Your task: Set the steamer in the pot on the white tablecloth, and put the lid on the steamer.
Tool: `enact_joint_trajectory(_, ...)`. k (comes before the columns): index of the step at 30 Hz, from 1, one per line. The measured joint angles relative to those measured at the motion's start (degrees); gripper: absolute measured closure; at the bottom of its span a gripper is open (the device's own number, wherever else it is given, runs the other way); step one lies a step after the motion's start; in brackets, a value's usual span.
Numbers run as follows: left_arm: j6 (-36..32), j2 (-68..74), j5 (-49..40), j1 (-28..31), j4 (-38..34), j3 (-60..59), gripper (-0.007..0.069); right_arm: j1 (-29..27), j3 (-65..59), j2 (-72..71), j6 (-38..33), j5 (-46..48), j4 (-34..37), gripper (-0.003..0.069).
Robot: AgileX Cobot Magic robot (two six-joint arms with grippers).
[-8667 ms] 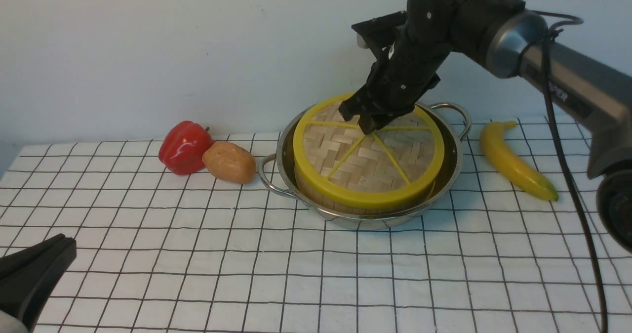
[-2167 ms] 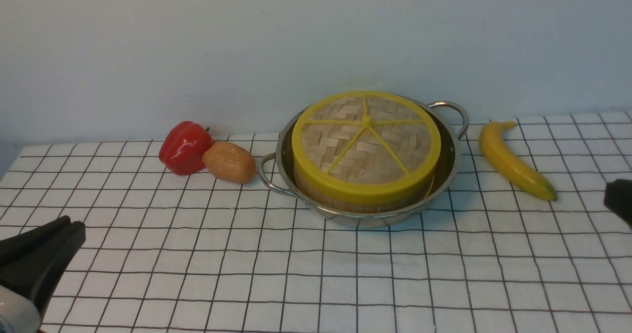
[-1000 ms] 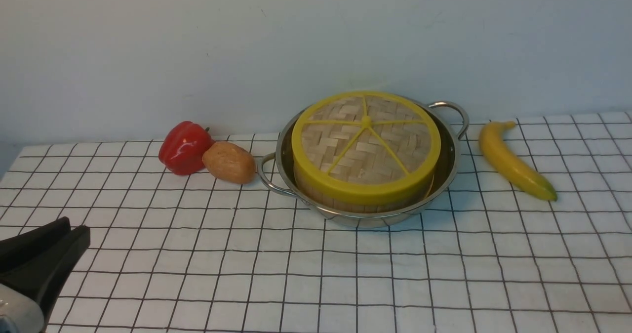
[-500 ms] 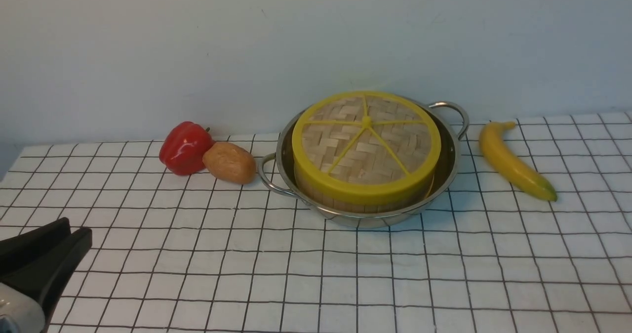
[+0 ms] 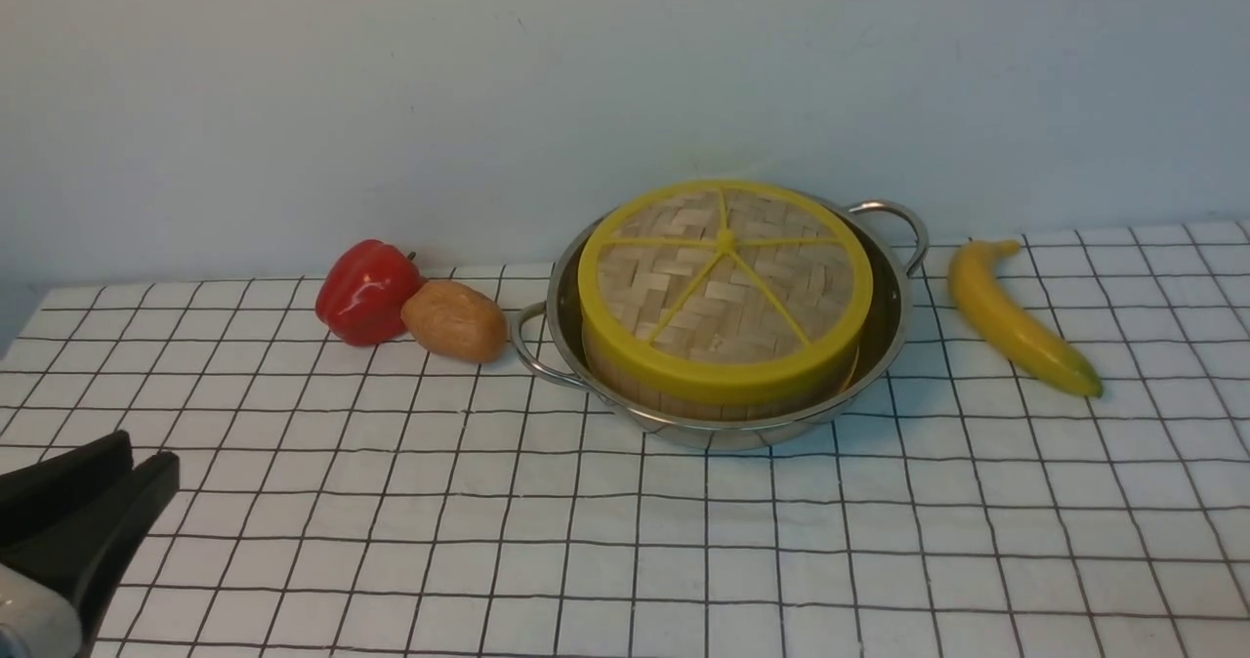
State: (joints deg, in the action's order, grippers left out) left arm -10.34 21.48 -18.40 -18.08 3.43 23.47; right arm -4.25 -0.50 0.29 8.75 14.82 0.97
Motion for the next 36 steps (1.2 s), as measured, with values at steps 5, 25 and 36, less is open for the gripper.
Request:
enact_joint_trajectory(5,-0.9,-8.0,-3.0,10.2,0.0,-0.1,0.0466,0.0,0.0,0.0,0.0,0.0,0.0,0.0530)
enact_joint_trajectory(25,-1.7,-21.5,9.2,20.9,0.1,-23.9,0.0455,0.0,0.0,0.1,0.2,-0.1,0.0,0.0489)
enact_joint_trajectory(36,-1.7,-21.5,9.3,20.9,0.1,-23.9,0.0434,0.0,0.0,0.1,0.4,-0.1,0.0,0.0470)
